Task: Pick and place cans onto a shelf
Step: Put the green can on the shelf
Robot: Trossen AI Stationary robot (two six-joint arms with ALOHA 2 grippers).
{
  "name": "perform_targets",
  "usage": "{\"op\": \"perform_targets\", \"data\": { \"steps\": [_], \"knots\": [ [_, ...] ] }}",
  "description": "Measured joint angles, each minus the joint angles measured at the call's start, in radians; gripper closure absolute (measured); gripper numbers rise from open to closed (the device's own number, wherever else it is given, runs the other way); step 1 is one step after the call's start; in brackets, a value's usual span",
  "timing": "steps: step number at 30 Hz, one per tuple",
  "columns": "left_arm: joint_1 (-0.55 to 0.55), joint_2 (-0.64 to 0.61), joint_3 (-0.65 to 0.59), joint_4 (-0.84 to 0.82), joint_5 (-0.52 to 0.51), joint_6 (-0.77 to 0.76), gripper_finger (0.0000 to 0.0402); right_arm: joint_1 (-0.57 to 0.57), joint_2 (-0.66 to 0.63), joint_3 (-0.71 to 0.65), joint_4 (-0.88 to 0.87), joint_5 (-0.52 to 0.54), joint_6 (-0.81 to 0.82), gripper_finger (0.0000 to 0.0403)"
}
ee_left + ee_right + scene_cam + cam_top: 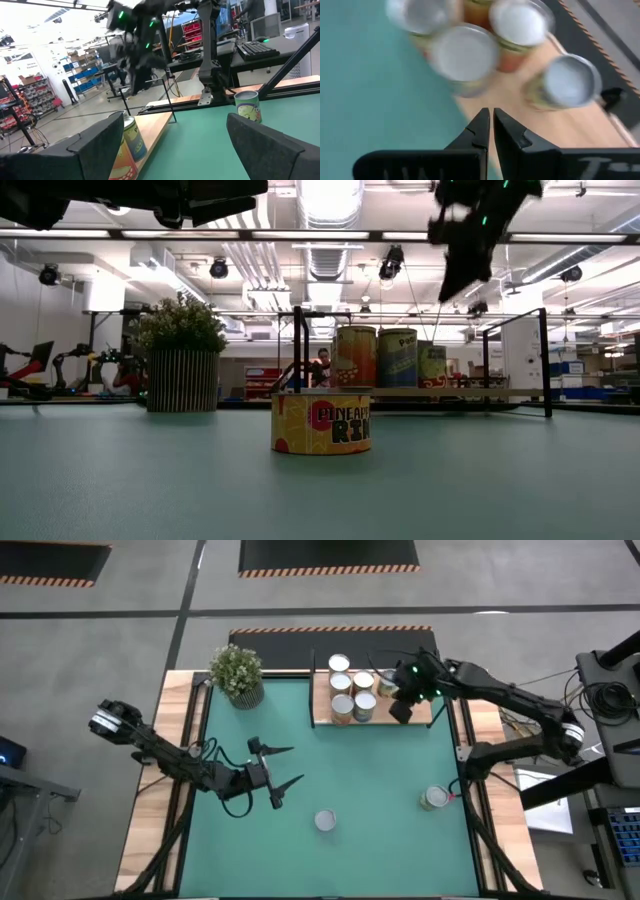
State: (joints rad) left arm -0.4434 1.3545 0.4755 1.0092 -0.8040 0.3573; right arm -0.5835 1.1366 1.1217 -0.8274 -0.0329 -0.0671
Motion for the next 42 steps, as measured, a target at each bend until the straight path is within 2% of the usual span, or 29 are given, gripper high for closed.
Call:
{"op": "perform_targets", "data": {
  "steps": [11, 19, 23, 26, 28, 35, 38, 42],
  "knots": [
    [0.0, 0.0, 0.0, 0.0, 0.0, 0.008, 0.0067, 0.456, -0.133, 0.037, -0.164, -0.075, 0.499, 0.039],
    [0.0, 0.0, 0.0, 0.001, 0.0, 0.031, 0.0067, 0.778, -0.134, -0.033, -0.207, -0.076, 0.967, 0.039],
    [0.0, 0.0, 0.0, 0.004, 0.0, 0.051, 0.0067, 0.895, -0.106, -0.056, -0.363, -0.085, 1.2, 0.039],
    [0.0, 0.0, 0.0, 0.005, 0.0, 0.062, 0.0067, 0.959, -0.088, -0.065, -0.497, -0.128, 1.352, 0.039],
    [0.0, 0.0, 0.0, 0.01, 0.0, 0.07, 0.0067, 0.99, -0.086, -0.079, -0.519, -0.148, 1.415, 0.039],
    [0.0, 0.0, 0.0, 0.009, 0.0, 0.079, 0.0067, 1.013, -0.089, -0.126, -0.506, -0.124, 1.447, 0.0384],
    [0.0, 0.0, 0.0, 0.009, 0.0, 0.079, 0.0067, 1.014, -0.088, -0.137, -0.49, -0.13, 1.454, 0.0358],
    [0.0, 0.0, 0.0, 0.009, 0.0, 0.079, 0.0067, 1.014, -0.088, -0.15, -0.491, -0.132, 1.506, 0.029]
  ]
}}
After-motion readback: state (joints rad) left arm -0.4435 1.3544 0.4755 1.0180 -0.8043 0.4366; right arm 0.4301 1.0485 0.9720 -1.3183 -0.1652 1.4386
